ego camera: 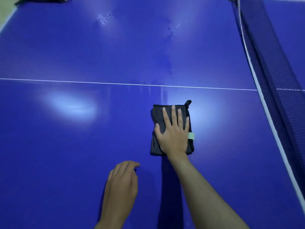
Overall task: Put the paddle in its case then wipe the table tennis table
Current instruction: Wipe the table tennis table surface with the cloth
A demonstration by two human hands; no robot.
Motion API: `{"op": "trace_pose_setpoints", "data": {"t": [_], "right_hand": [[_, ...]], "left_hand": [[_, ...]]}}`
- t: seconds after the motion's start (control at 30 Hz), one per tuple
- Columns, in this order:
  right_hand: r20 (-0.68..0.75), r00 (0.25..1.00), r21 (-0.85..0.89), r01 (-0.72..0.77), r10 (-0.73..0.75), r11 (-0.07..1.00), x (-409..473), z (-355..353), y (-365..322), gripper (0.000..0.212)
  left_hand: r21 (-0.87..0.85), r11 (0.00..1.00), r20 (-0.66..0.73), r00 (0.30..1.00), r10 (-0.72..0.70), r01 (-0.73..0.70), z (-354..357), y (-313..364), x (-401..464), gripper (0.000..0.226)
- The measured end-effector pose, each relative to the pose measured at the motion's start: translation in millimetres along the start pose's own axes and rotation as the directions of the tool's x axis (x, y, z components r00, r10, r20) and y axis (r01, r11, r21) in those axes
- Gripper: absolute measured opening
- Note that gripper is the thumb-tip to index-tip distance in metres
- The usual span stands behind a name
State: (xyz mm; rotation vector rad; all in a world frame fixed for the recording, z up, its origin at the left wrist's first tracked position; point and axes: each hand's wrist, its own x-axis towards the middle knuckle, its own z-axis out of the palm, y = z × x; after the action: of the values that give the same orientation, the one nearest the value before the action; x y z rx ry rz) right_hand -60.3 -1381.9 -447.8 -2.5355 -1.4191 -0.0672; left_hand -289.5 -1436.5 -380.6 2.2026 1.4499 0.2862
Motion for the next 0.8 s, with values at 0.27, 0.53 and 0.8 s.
{"op": "trace_pose_setpoints", "data": {"t": [0.27,0.53,0.8], "right_hand": [[-0.026,0.998,0.022,0.062,-0.061,0.998,127.5,23.8,18.8,0.066],[0.01,0.999,0.033,0.042,-0.043,0.999,57.6,10.4,24.9,0.062],[0.06,0.997,-0.021,-0.054,0.055,0.998,-125.1,-31.1,37.2,0.065]], "left_hand": [[0.025,0.999,-0.028,0.999,-0.021,0.021,28.2,25.4,46.8,0.026],[0.077,0.995,0.022,0.998,0.059,-0.061,30.9,45.2,18.5,0.029],[0.165,0.981,0.093,0.992,0.089,-0.104,3.5,36.3,-49.3,0.027]]}}
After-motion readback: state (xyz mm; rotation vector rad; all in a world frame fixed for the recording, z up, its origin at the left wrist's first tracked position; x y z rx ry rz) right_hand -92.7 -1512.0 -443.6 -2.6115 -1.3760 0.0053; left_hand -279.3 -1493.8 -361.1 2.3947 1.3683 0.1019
